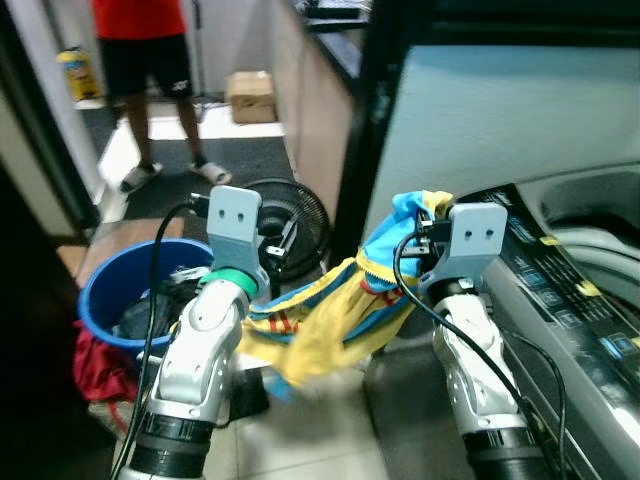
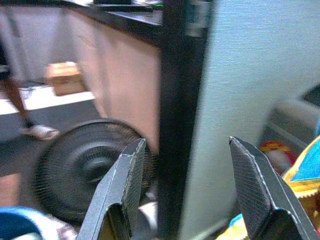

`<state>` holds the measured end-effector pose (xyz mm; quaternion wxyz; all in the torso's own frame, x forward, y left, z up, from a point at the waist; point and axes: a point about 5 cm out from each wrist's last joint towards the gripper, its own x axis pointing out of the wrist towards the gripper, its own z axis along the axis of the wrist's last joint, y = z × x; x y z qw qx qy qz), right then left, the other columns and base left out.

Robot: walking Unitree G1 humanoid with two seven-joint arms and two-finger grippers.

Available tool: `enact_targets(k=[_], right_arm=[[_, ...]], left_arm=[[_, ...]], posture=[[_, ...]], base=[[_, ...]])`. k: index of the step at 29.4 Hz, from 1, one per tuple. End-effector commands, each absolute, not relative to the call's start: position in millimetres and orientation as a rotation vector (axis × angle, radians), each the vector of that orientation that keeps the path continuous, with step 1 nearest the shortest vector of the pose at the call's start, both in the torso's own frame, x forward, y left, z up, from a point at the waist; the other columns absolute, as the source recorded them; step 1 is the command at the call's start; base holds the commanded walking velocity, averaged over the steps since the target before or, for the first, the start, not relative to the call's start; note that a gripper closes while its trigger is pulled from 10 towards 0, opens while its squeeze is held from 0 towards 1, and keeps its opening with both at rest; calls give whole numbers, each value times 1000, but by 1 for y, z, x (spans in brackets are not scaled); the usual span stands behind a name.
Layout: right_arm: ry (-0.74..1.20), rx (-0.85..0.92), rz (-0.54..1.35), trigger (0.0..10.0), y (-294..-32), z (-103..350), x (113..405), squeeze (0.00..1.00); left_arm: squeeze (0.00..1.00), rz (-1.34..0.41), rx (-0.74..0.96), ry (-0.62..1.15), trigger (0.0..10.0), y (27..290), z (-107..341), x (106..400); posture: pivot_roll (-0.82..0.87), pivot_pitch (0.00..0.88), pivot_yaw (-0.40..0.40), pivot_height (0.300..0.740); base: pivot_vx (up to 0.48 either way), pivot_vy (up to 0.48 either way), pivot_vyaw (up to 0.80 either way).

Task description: Clothes washing

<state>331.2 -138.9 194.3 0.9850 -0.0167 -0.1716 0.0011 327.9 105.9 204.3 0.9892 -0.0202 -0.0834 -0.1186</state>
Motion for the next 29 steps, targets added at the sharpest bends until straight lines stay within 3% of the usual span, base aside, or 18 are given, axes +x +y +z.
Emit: enact_targets(k=[1,19,23,26,29], right_arm=[[-383,-27,4,10000,-138,203,332,0],[-387,-21,4,10000,-138,203,332,0],[-463,35,28,10000,-137,216,328,0],[-616,69,44,10000,-135,256,323,0],[-653,65,53,10000,-134,266,321,0]], left_arm=[[0,-249,-43,-156,10000,104,202,329],[0,-252,-42,-162,10000,104,203,329],[0,-250,17,-281,10000,105,221,327],[0,-250,31,-513,10000,107,280,321],[0,-256,20,-548,10000,106,292,319]], posture=[[75,0,6,720],[76,0,8,720],[78,0,9,720],[83,0,12,720],[83,0,12,720]], base=[[0,0,-800],[0,0,-800],[0,0,-672],[0,0,-654],[0,0,-800]])
